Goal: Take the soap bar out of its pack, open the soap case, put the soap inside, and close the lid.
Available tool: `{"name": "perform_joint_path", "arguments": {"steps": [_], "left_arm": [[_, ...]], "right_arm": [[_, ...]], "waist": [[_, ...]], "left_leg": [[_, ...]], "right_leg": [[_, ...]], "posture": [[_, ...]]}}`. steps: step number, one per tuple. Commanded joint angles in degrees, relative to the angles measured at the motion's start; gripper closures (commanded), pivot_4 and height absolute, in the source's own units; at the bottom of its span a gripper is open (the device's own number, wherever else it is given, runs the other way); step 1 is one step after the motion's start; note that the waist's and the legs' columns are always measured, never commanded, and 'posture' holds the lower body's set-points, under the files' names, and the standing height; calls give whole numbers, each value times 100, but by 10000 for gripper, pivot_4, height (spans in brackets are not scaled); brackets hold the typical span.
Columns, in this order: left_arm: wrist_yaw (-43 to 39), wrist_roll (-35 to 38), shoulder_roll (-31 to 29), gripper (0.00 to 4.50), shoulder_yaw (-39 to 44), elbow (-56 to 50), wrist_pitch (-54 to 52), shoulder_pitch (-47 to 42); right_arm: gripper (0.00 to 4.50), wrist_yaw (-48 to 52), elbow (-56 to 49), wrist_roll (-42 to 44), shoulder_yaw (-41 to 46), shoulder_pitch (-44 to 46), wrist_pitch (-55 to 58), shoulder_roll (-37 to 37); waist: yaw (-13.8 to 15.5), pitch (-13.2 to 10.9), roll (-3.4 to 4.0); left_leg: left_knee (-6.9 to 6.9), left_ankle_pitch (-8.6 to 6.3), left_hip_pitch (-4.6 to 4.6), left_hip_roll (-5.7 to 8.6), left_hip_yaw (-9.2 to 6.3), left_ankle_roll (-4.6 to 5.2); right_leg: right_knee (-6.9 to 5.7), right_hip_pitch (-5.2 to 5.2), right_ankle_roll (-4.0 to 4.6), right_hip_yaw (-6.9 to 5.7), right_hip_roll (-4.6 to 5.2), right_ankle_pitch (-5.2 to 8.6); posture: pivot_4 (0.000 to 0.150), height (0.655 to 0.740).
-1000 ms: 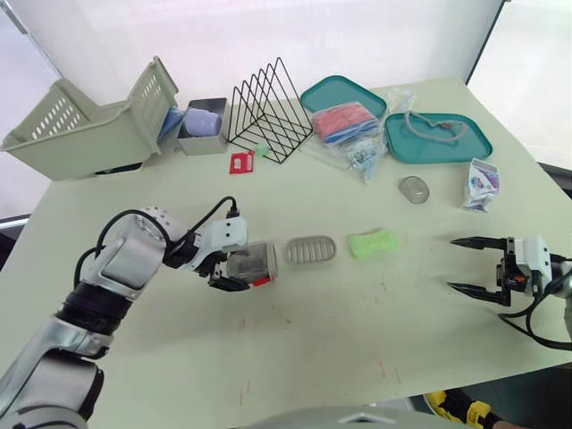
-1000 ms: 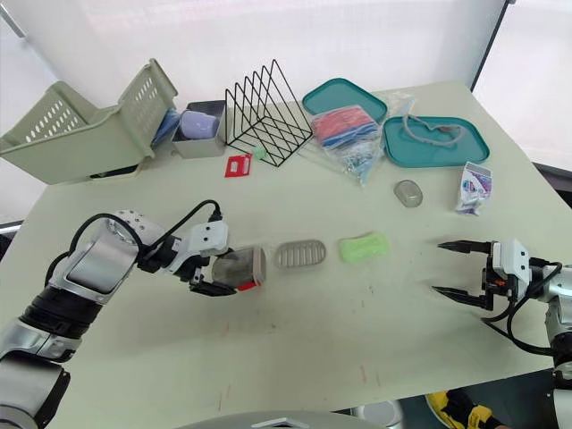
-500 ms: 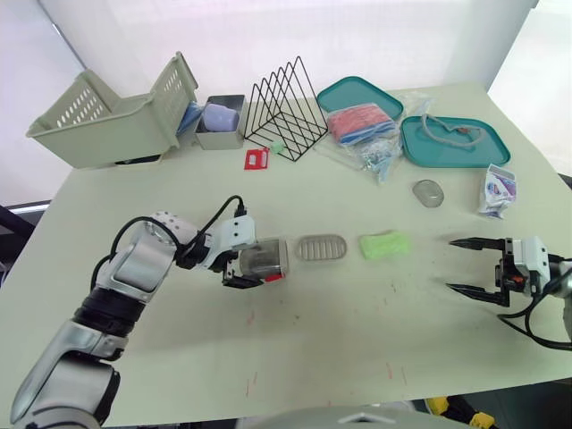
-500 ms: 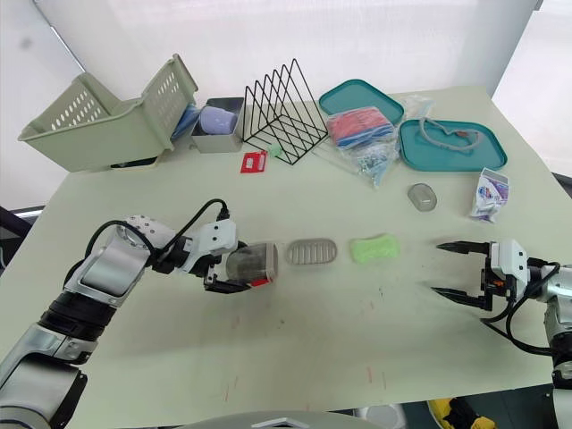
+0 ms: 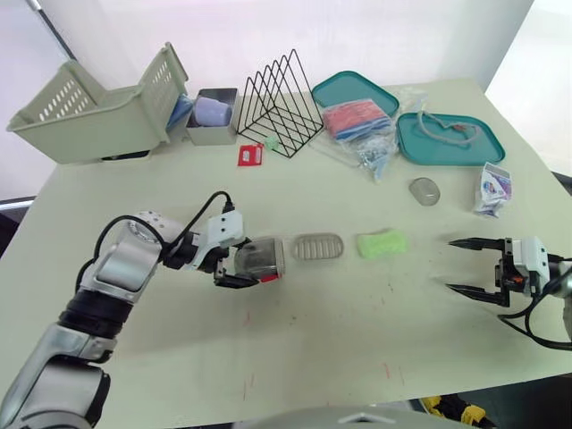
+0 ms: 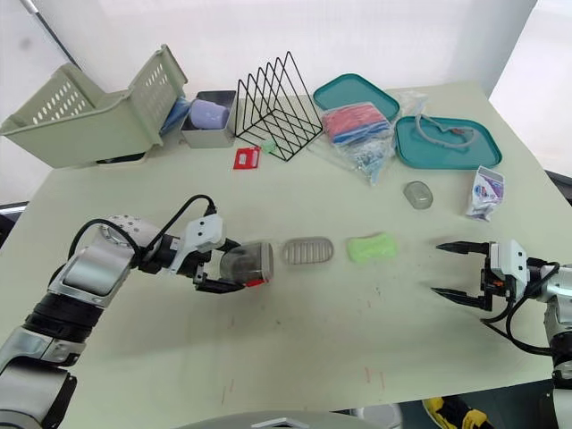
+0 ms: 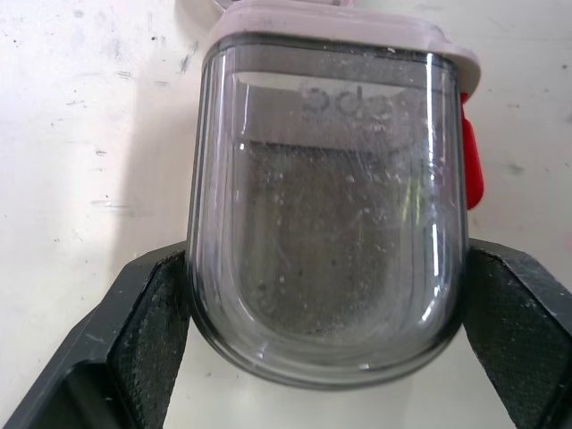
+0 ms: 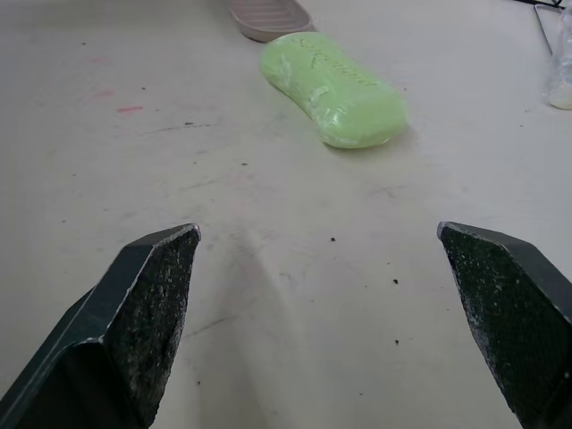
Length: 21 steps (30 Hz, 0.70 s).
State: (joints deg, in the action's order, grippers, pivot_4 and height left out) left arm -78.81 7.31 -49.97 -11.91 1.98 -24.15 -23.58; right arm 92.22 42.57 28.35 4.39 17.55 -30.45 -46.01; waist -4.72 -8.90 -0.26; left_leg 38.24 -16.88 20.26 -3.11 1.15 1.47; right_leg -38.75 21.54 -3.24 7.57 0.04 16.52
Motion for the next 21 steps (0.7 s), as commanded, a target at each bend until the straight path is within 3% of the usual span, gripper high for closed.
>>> {"name": "perform_joint_path", "arguments": {"steps": [1, 8, 16, 21], "left_arm": [[-115, 151, -240, 7, 177, 3, -25, 151], [136, 1074, -133, 7, 1098, -617, -222, 149], [977, 1688, 263, 7, 1701, -1704, -460, 786], [1568, 2443, 644, 7, 2050, -2606, -985, 1261]], "right_arm": [[0, 28, -137, 83, 66, 139, 33, -96], [0, 28, -709, 107, -192, 494, 547, -194], [0, 28, -1494, -74, -491, 702, 1201, -213], [0, 26, -1948, -313, -645, 974, 1806, -249]], "waist": [[-24, -12, -10], [-44, -93, -30], [91, -98, -37], [131, -99, -37]], "left_leg": [[1, 0, 8, -1, -2, 0], [15, 1, 48, -4, -19, -2], [10, 2, 77, -5, -35, -5], [19, 7, 118, -6, -56, -13]], "right_leg": [[-1, 8, 0, -2, 0, 0], [-6, 35, -1, -23, 6, -2], [-6, 58, 0, -44, 17, -2], [-16, 94, -3, -59, 49, -5]], "posture": [[1500, 7400], [1500, 7400], [1500, 7400], [1500, 7400]]}}
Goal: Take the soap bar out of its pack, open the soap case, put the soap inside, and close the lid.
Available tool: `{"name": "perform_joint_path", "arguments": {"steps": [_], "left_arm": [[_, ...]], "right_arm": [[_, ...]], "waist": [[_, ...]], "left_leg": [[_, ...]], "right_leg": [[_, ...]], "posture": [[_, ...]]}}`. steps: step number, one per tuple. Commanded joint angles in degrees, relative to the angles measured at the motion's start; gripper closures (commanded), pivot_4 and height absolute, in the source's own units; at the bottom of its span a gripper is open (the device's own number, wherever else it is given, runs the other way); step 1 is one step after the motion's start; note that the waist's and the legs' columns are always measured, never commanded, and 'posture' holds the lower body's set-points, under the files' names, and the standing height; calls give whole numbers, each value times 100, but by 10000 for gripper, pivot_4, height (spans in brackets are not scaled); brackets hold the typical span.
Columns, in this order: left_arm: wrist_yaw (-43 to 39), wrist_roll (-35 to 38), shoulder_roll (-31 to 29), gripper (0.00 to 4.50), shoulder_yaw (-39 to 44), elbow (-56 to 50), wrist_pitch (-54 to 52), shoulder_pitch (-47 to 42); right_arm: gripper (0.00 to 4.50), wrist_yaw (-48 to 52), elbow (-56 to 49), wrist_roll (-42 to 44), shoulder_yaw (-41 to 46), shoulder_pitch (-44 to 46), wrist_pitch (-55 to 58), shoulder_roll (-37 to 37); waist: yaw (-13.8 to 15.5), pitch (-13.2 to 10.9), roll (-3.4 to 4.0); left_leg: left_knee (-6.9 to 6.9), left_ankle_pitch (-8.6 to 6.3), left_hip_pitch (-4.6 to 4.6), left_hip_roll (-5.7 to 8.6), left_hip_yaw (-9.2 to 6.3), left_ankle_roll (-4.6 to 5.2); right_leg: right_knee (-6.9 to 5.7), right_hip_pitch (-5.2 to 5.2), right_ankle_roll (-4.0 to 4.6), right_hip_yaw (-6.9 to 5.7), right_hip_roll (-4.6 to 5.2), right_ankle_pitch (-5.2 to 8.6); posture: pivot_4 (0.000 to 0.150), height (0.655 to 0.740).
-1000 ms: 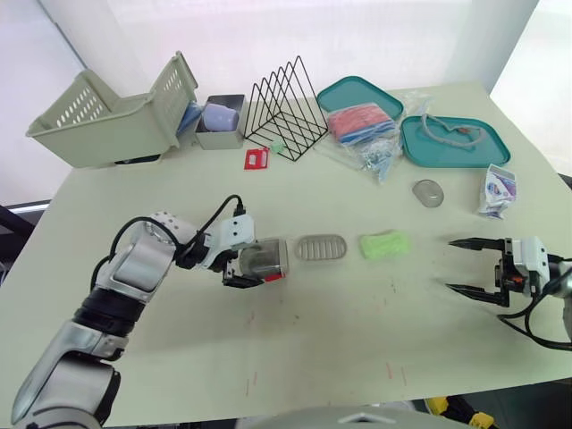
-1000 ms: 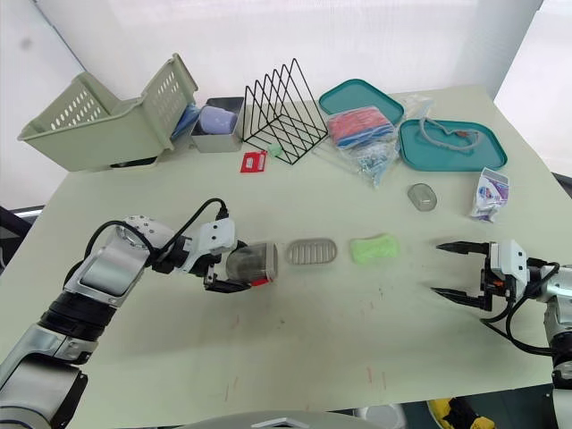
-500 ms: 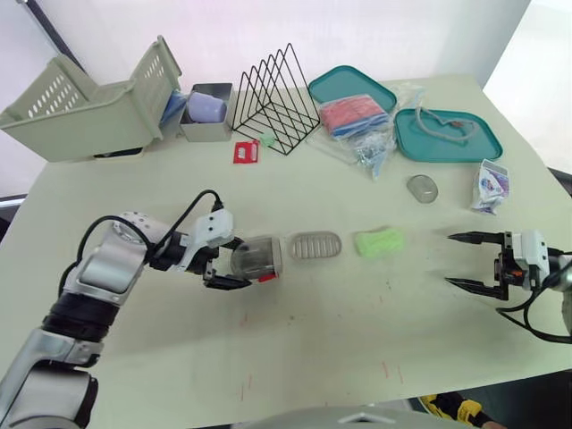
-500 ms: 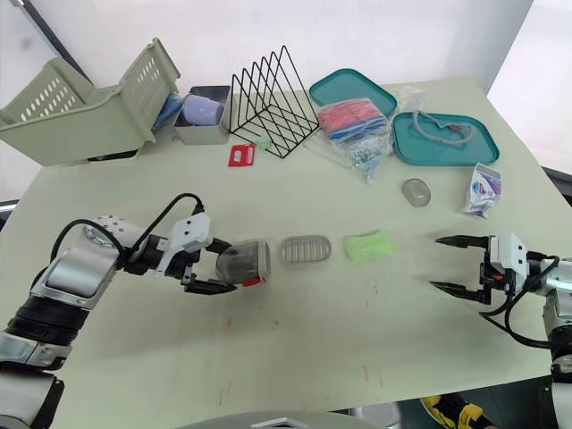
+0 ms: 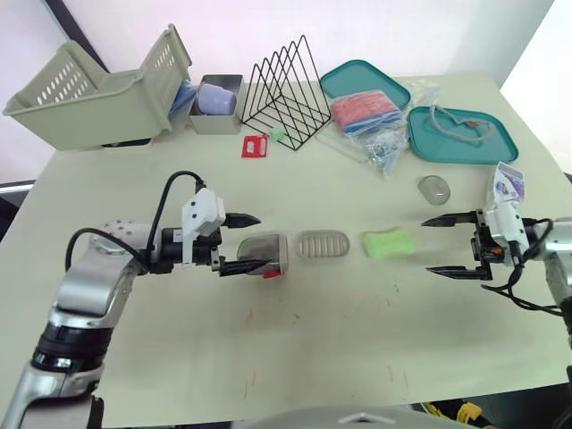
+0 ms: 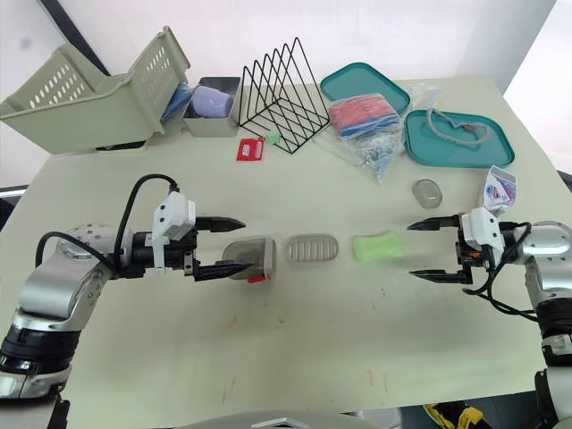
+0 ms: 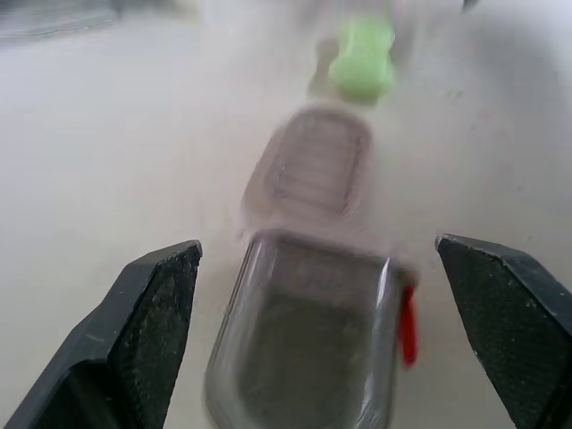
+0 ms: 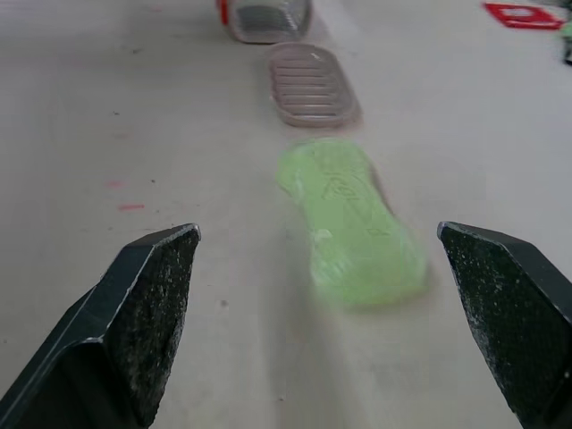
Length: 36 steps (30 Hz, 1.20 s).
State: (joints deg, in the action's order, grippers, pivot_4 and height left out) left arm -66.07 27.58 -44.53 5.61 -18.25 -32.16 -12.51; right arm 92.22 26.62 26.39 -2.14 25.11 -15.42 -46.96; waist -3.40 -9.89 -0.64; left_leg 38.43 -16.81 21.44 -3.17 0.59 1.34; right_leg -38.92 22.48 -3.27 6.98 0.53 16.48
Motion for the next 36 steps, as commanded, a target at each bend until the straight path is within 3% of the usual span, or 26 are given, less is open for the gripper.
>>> {"name": "perform_joint_path", "arguments": {"steps": [1, 9, 21, 28, 36], "left_arm": [[414, 540, 197, 7, 352, -772, -205, 287], [779, 695, 546, 7, 297, -1505, 226, 1270], [839, 513, 656, 7, 181, -1268, 905, 1643], [718, 620, 468, 7, 240, -934, 803, 1637], [192, 594, 414, 7, 291, -759, 1593, 1904]], "right_arm": [[0, -5, -467, -247, -68, 301, 429, -171], [0, -499, -1367, -1355, -894, 936, 1620, -87], [0, -1044, -1192, -2429, -1505, 1398, 1912, 200], [0, -962, -1074, -2576, -1523, 1498, 2010, 174], [0, -865, -1262, -2529, -1469, 1389, 2121, 113]], "waist": [[-5, 0, 1], [8, -4, -7], [109, -4, -7], [92, -4, -8], [98, -4, -8]], "left_leg": [[1, 8, 16, 6, -7, -13], [0, 38, 40, 65, -34, -65], [0, 50, 70, 87, -102, -85], [0, 51, 71, 90, -108, -86], [-1, 51, 72, 89, -108, -86]], "right_leg": [[-2, 18, -8, -1, 9, -4], [5, 27, -28, -24, 50, -16], [12, 26, -27, -84, 58, -16], [9, 26, -27, -89, 58, -16], [11, 26, -27, -91, 59, -16]], "posture": [[1500, 7400], [1500, 7400], [1500, 7400], [1500, 7400], [1500, 7400]]}}
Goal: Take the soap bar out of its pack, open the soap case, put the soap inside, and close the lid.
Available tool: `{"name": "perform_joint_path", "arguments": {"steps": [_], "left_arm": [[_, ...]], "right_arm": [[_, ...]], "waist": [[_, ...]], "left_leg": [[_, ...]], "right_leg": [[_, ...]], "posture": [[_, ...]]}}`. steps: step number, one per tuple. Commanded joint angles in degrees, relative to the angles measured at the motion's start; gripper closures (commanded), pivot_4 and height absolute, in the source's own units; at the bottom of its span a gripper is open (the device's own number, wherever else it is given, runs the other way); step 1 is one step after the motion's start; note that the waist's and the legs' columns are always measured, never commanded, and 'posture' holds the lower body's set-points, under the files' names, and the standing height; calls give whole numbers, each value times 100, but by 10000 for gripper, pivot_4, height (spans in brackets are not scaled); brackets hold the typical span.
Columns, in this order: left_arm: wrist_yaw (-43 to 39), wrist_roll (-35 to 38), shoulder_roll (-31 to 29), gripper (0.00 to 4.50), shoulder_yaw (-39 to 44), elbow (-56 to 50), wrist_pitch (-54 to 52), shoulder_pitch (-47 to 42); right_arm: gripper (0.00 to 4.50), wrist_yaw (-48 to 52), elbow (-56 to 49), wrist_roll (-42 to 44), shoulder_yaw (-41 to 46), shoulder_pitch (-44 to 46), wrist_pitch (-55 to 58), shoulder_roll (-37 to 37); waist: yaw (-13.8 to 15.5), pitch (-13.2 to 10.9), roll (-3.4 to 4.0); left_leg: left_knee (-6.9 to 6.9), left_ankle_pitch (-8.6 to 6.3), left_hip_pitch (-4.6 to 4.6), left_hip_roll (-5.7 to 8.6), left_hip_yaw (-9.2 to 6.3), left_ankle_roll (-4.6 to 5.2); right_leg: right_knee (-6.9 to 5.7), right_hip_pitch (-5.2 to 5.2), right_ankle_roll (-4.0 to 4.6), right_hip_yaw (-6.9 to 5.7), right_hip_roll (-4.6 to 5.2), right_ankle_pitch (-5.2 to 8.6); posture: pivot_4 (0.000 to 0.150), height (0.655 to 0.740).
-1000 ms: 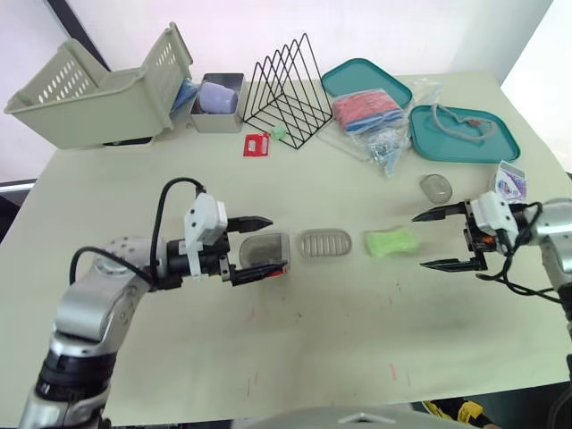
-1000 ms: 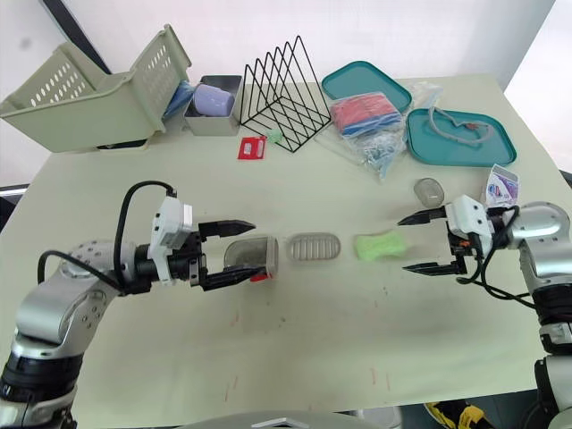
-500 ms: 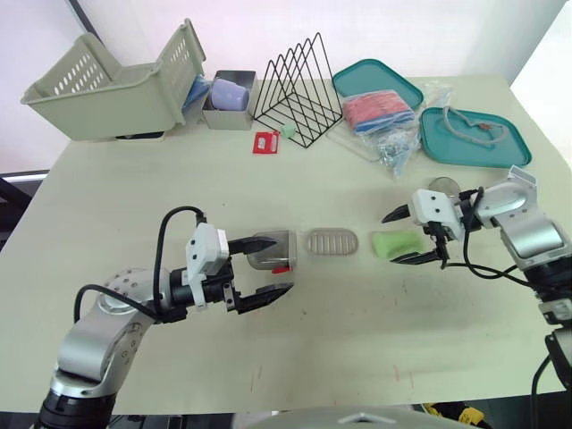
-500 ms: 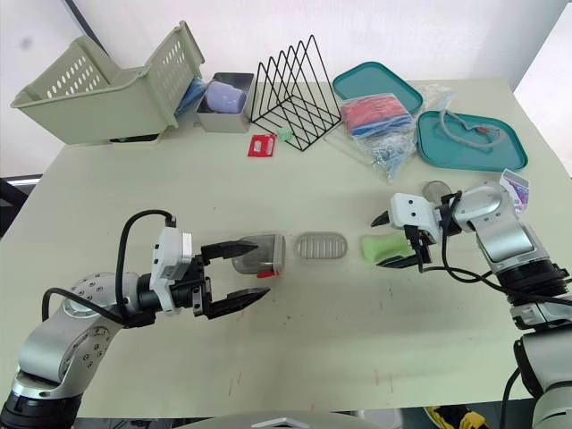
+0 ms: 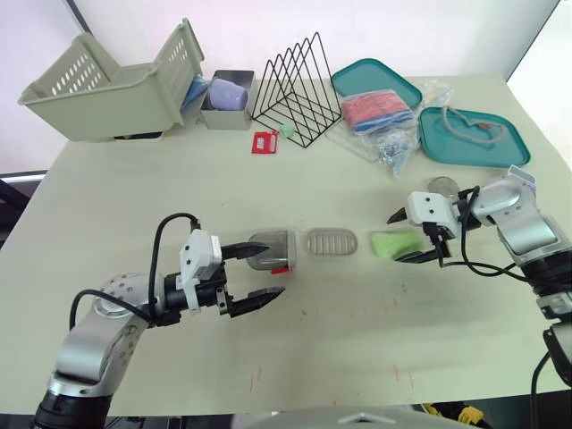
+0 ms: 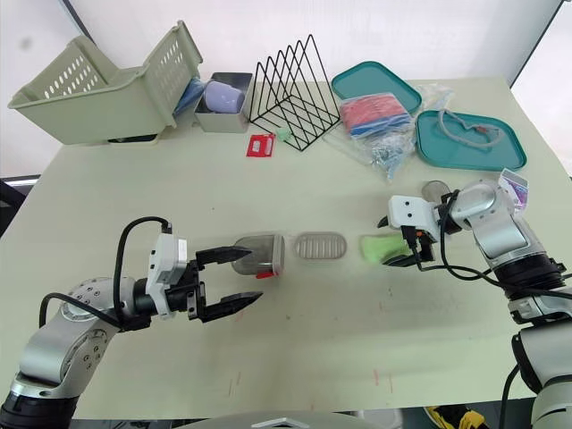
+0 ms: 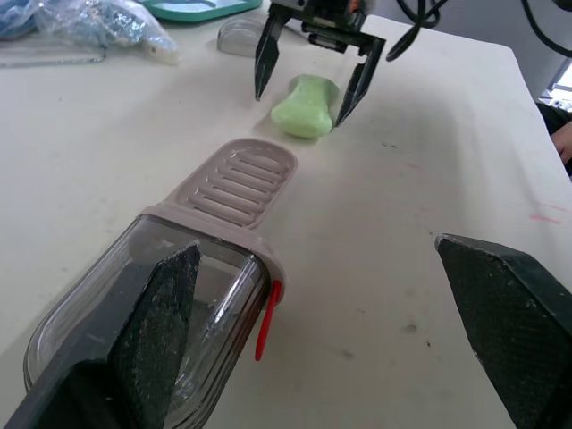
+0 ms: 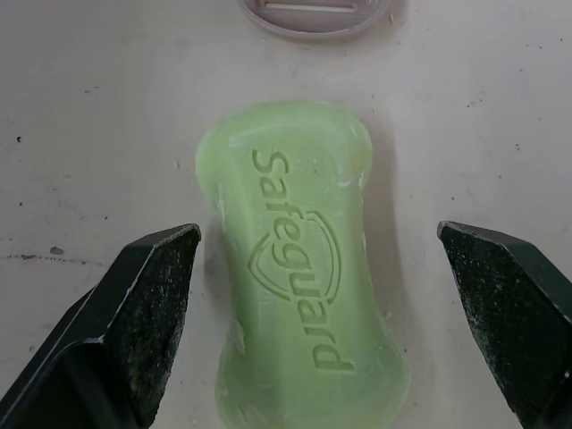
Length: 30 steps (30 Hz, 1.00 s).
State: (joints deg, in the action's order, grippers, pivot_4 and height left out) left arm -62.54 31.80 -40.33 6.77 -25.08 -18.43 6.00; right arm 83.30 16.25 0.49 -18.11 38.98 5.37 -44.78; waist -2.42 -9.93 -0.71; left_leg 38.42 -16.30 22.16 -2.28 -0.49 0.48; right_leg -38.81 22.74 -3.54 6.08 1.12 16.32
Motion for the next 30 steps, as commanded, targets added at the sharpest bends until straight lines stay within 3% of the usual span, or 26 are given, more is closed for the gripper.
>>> {"name": "perform_joint_path", "arguments": {"steps": [1, 7, 10, 14, 22, 30], "left_arm": [[-246, 168, -46, 7, 172, -52, 273, 77], [-398, 196, -120, 7, 133, 32, 337, 39], [-367, 183, -131, 0, 90, 54, 284, -34], [-363, 211, -148, 0, 74, 78, 218, -121], [-479, 228, -284, 0, 153, 343, 211, -360], [-560, 205, -379, 0, 216, 619, 266, -495]], "right_arm": [[0, 42, -261, 81, 125, -15, 78, -92], [0, 57, -191, 73, 98, -63, 114, -65], [8693, 68, -80, 41, 76, -42, 70, -58], [28850, 76, -17, 28, 68, 2, 33, -21], [29263, 197, -279, 233, 179, 38, 124, -36], [29263, 172, -1360, 863, 319, 398, 1400, 97]], "waist": [[0, 0, 0], [-1, 0, 0], [-1, 0, 0], [-1, 0, 0], [-4, 0, 0], [-5, -1, 2]], "left_leg": [[0, 0, 0, 0, -1, 0], [0, 0, -1, 0, -1, 0], [0, 0, 0, 0, -2, 0], [0, 0, 0, 1, -2, 0], [1, 0, -1, 1, -4, 0], [0, 0, 4, -1, -12, 0]], "right_leg": [[0, 0, 0, -1, 0, 0], [-2, 0, 0, -2, -1, 0], [-2, 0, 0, -3, -1, 0], [-2, 0, 0, -4, -1, 0], [-4, -1, 0, -7, -3, 0], [-4, 3, 0, -10, -2, 0]], "posture": [[1500, 7400], [1500, 7400], [1500, 7400], [1500, 7400], [1500, 7400], [1500, 7400]]}}
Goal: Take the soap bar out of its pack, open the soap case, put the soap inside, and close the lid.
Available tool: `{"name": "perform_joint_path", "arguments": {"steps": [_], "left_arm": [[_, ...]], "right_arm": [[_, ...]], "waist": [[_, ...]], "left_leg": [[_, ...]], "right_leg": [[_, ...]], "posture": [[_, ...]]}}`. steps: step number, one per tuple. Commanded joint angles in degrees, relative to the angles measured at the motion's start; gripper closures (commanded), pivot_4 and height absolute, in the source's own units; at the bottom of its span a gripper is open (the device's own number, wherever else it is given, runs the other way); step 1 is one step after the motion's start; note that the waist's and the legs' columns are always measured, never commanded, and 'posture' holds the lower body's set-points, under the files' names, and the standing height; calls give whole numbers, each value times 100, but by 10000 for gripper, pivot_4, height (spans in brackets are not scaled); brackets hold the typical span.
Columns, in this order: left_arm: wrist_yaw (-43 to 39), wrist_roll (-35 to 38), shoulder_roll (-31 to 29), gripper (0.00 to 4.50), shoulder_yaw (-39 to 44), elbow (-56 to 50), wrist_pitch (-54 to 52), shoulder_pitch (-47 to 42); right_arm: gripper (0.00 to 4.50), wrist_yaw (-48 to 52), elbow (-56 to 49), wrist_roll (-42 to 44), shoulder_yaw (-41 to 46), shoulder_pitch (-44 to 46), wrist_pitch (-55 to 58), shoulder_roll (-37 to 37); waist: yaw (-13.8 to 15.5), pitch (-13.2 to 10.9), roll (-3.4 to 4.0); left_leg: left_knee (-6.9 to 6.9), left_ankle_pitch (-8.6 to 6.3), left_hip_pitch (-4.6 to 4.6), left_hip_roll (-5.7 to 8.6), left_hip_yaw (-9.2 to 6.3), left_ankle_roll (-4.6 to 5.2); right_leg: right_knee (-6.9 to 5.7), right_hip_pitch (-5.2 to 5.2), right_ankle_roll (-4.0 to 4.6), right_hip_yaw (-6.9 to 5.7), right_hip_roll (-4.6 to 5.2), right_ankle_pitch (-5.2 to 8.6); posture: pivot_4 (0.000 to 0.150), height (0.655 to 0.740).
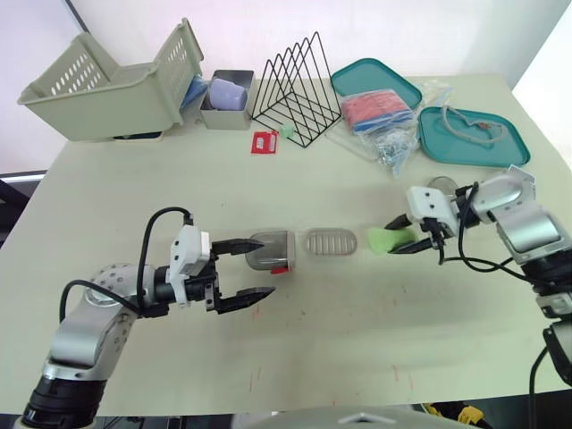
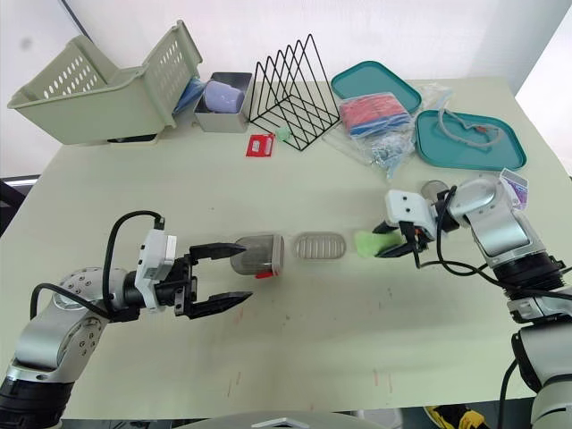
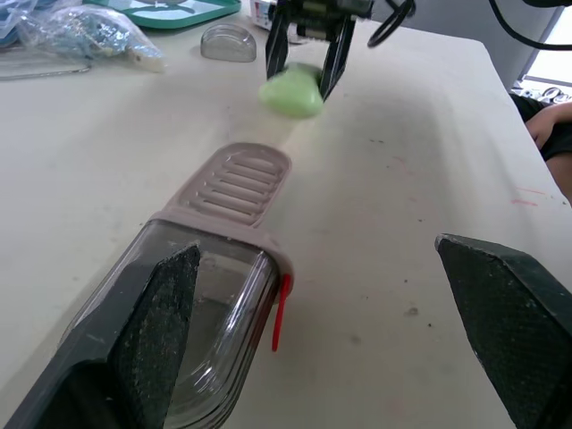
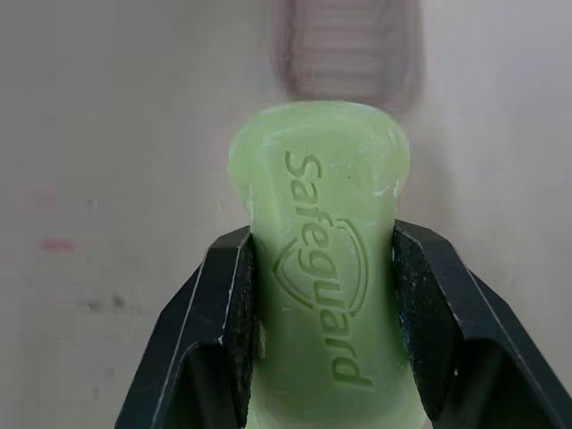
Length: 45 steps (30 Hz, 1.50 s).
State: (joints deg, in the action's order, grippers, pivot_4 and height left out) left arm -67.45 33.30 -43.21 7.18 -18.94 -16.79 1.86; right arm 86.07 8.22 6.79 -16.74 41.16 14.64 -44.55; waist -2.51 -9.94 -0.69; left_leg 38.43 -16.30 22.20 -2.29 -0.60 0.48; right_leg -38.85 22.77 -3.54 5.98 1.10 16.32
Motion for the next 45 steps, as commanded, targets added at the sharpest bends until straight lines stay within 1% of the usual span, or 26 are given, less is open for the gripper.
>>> {"name": "perform_joint_path", "arguments": {"steps": [1, 5, 9, 12, 23, 36, 37, 38, 41, 45], "left_arm": [[-72, 34, -100, 0, 173, 39, 107, -106], [-59, 9, -103, 0, 148, 108, 104, -189], [-12, 0, -78, 0, 102, 64, 76, -227], [25, 19, -71, 0, 93, 17, 47, -248], [98, 12, -87, 0, 124, -44, 48, -271], [213, 5, -78, 0, 126, -113, 58, -223], [214, 5, -80, 0, 128, -111, 58, -222], [215, 2, -83, 0, 129, -108, 61, -223], [225, -4, -88, 0, 124, -98, 68, -233], [214, -16, -94, 0, 110, -80, 80, -252]], "right_arm": [[29263, -186, -695, 221, 115, 203, 617, 123], [29263, -640, -1176, 118, -188, 201, 1224, 539], [29263, -1195, -1181, -168, -534, 366, 1532, 1056], [29263, -1400, -1159, -267, -684, 462, 1692, 1274], [29263, -1467, -1087, -427, -1017, 544, 1676, 1360], [29263, -1414, -916, -492, -1074, 566, 1550, 1331], [18823, -1412, -907, -489, -1062, 570, 1543, 1335], [14716, -1412, -902, -485, -1046, 574, 1524, 1339], [419, -1406, -897, -461, -990, 591, 1474, 1343], [419, -1372, -956, -361, -867, 601, 1448, 1305]], "waist": [[8, 0, 0], [8, 0, 0], [6, 1, -1], [10, 0, -1], [2, 1, -1], [3, 1, -1], [3, 1, -1], [3, 1, -1], [4, 1, -1], [3, 1, -1]], "left_leg": [[0, 0, 1, 0, -3, 0], [1, 0, 9, 0, -12, 0], [8, 14, 58, 2, -23, -24], [5, 27, 76, 3, -26, -46], [5, 29, 82, 7, -43, -49], [5, 29, 82, 7, -45, -50], [5, 29, 82, 7, -45, -50], [5, 30, 82, 7, -46, -50], [5, 30, 82, 7, -48, -50], [5, 30, 82, 7, -48, -50]], "right_leg": [[0, 0, 0, -3, 0, 0], [1, 1, 1, -13, 0, 0], [-5, 43, 0, -22, 2, -1], [-14, 62, 1, -23, 2, -2], [-14, 63, 2, -38, 3, -2], [-14, 62, 3, -39, 3, -2], [-15, 62, 3, -40, 3, -2], [-14, 62, 3, -40, 3, -2], [-15, 62, 3, -41, 3, -2], [-15, 61, 3, -42, 3, -2]], "posture": [[1500, 7400], [1500, 7400], [1500, 7400], [1500, 7400], [1500, 7400], [1500, 7400], [1500, 7400], [1500, 7400], [1500, 7400], [1500, 7400]]}}
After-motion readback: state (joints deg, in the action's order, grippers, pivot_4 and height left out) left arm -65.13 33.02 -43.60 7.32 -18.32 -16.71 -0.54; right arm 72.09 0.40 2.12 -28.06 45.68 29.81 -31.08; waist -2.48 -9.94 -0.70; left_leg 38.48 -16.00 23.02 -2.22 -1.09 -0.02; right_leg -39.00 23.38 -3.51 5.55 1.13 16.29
